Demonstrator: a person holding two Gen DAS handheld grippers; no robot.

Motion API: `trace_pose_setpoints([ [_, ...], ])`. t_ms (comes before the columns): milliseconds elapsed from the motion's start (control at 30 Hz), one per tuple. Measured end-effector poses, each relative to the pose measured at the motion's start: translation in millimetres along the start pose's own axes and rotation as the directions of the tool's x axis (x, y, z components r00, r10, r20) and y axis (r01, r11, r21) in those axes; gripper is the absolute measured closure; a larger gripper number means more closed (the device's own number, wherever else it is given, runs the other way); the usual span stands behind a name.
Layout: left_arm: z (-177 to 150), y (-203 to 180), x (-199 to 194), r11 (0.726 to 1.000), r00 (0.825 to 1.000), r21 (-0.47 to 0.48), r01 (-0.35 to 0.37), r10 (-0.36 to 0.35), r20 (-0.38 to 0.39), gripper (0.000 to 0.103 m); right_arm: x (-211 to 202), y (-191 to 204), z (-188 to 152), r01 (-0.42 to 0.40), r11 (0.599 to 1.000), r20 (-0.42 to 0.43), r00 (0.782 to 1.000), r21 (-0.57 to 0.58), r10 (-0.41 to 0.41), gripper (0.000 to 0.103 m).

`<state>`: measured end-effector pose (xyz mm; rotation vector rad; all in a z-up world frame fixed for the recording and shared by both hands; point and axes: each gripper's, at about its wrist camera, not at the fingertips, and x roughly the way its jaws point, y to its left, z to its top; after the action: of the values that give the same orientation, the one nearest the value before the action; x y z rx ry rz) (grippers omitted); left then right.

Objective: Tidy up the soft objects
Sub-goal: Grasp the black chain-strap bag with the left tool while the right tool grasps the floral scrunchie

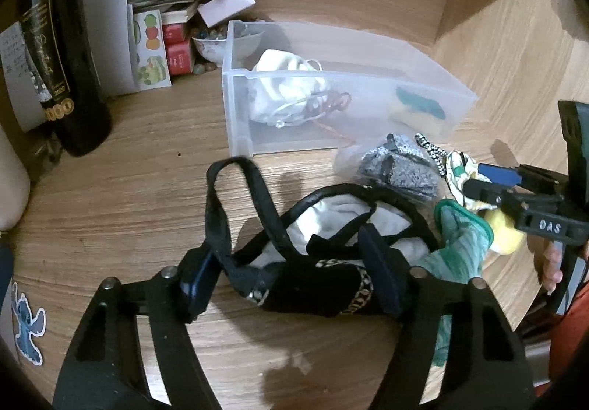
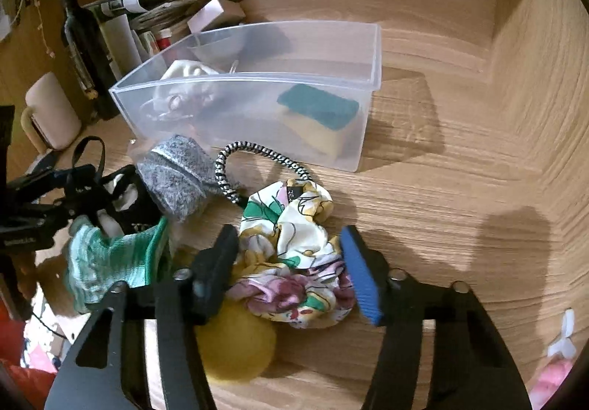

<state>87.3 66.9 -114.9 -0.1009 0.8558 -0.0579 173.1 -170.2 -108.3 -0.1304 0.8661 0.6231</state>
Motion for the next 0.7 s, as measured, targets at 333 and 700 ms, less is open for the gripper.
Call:
trace_pose_setpoints([
  [333, -1, -6, -7, 0.999, 1.0, 0.033, -0.019, 0.018, 0.019, 0.076, -2, -3, 2, -0.002, 1.0, 0.002, 1.0, 0.024, 0.002, 0.088],
  [700, 27, 13, -30, 0.999, 0.994, -0.021, -0.047, 0.049, 0.094, 0.098, -36, -5, 17, -0.015, 1.0, 0.136, 0.991, 0.028, 0.011, 0.089],
])
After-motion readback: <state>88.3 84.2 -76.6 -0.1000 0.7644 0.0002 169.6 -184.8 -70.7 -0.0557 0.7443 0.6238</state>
